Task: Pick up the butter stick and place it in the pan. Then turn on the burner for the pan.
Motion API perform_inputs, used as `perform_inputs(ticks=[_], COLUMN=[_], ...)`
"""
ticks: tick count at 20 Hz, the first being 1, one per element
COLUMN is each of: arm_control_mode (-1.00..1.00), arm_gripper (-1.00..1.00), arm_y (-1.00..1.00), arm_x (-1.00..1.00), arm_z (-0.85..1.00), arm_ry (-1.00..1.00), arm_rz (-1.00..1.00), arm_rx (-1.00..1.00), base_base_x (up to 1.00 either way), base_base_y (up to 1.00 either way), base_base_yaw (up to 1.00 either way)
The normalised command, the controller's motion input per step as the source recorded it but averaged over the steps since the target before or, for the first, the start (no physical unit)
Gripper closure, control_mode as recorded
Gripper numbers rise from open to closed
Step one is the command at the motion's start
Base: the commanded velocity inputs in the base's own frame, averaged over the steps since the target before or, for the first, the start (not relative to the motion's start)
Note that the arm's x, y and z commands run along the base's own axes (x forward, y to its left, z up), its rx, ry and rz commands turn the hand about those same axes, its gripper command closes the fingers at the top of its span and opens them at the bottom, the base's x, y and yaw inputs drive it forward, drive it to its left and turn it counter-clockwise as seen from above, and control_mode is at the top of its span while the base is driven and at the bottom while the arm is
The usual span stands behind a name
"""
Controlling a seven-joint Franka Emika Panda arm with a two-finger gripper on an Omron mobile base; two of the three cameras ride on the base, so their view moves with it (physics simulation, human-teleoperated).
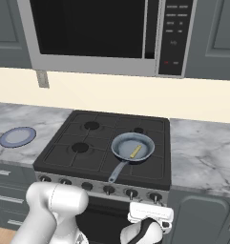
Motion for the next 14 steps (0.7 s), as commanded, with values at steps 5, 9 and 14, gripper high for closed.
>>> perform_inputs(ticks=[5,9,14], arm_control_mode=[-1.00,-1.00,-1.00], arm_gripper=[-1.00,-1.00,-1.00], arm_y=[-0.03,-0.09,-0.10], arm_x=[0.10,0.06,0.04], arm_z=[-0.12,-0.13,-0.15], arm_ry=[0.00,0.00,0.00], arm_rz=[0.00,0.00,0.00], arm_rx=[0.00,0.00,0.00], base_base_x=[0.00,0.00,0.00], base_base_y=[0.00,0.00,0.00], base_base_yaw=[0.00,0.00,0.00])
